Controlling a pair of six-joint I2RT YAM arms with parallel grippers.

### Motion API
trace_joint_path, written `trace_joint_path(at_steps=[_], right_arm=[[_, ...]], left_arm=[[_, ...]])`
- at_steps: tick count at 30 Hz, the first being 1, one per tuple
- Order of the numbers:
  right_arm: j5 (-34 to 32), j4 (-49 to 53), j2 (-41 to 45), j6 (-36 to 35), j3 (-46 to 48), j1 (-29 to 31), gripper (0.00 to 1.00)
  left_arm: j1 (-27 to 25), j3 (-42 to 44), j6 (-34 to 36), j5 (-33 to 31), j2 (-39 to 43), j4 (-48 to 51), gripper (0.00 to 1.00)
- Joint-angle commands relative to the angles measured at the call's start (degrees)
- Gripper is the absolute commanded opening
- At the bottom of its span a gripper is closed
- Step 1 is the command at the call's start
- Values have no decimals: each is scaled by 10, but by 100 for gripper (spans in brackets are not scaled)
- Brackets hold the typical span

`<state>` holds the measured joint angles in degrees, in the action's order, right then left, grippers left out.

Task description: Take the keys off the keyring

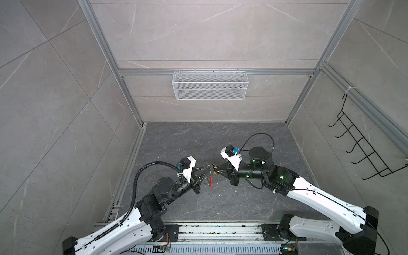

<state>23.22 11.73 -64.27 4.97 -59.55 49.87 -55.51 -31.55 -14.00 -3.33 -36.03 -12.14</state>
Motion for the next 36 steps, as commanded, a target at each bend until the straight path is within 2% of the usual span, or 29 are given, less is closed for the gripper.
trace_joint_path(at_steps=[1,28,36], right_arm=[[-23,-3,23,2,-1,-1,0],[-82,6,41,-9,-20,0,0],[-99,19,39,-23,-45,0,0]], left_arm=[[2,-27,18,-56,4,-9,0],[-10,-58,10,-149,-24,61,0],[-13,-68,10,-154,-33,81,0]])
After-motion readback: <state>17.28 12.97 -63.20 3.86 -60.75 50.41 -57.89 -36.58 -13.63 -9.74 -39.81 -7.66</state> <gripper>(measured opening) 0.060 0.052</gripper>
